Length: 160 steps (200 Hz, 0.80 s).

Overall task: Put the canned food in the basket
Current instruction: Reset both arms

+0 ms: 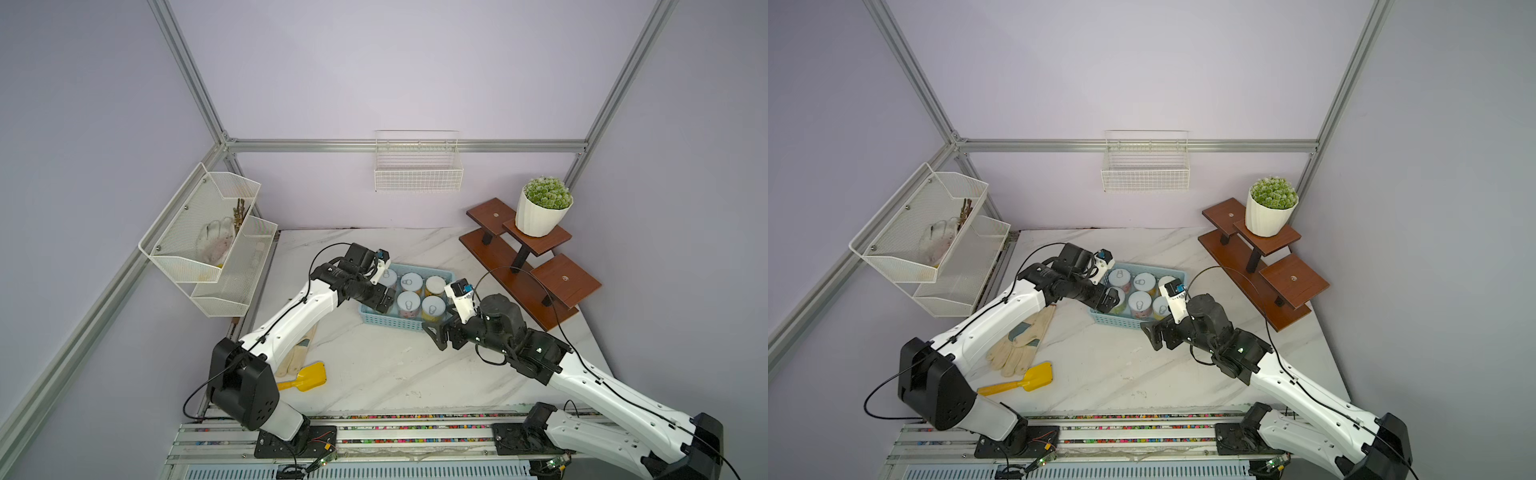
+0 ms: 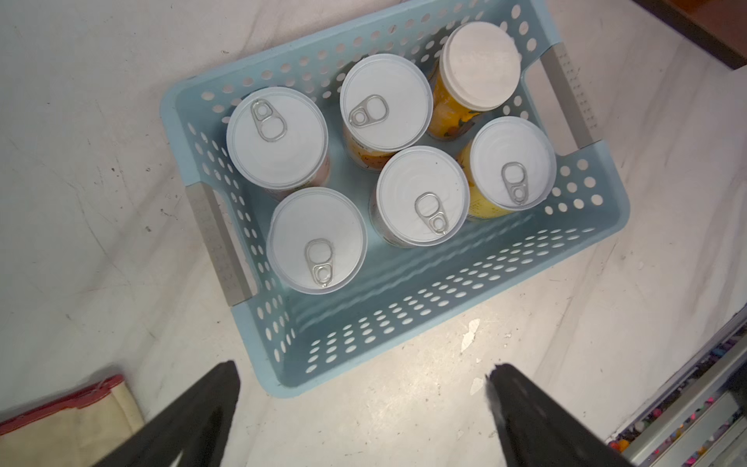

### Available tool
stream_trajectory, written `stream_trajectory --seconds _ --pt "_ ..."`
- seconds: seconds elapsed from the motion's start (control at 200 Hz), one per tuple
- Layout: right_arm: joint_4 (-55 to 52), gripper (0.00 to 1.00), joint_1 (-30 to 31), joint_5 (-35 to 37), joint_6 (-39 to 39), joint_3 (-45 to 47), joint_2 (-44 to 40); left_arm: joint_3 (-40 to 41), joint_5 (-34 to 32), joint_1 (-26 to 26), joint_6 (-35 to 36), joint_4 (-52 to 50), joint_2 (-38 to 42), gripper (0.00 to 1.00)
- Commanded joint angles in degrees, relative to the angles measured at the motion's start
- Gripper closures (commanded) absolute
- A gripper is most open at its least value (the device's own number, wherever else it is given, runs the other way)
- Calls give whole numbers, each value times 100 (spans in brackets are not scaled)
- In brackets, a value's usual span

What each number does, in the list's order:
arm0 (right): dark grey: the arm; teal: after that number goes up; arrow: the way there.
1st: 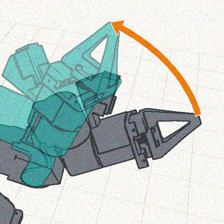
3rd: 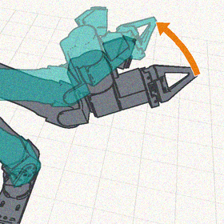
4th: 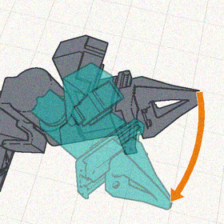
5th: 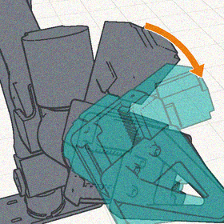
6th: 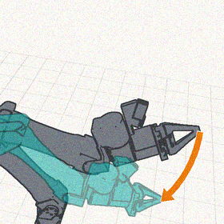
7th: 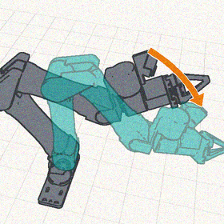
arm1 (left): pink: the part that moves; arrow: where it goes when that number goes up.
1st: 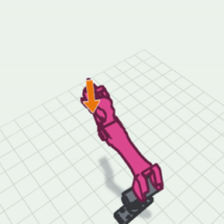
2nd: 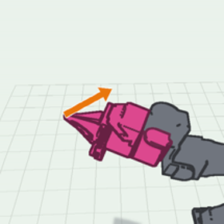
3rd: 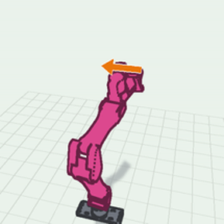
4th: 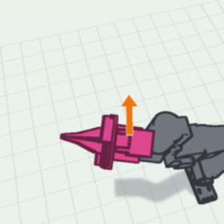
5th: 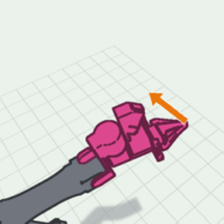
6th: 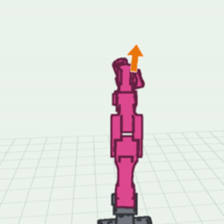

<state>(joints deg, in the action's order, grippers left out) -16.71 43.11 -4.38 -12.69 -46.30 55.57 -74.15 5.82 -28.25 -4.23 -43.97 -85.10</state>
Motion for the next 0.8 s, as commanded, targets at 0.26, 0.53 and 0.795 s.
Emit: stream_trajectory --seconds 0.26,0.53,0.795 --pt "806 0 -678 1092 95 105 356 2298 -1489 46 -1276 2665 2155 0" --pt "2224 1 -1208 2106 353 1134 182 3746 -2494 111 -840 4366 2803 0" --pt "3335 1 -1697 2418 815 1891 260 5001 -2838 507 -88 6211 3196 0"
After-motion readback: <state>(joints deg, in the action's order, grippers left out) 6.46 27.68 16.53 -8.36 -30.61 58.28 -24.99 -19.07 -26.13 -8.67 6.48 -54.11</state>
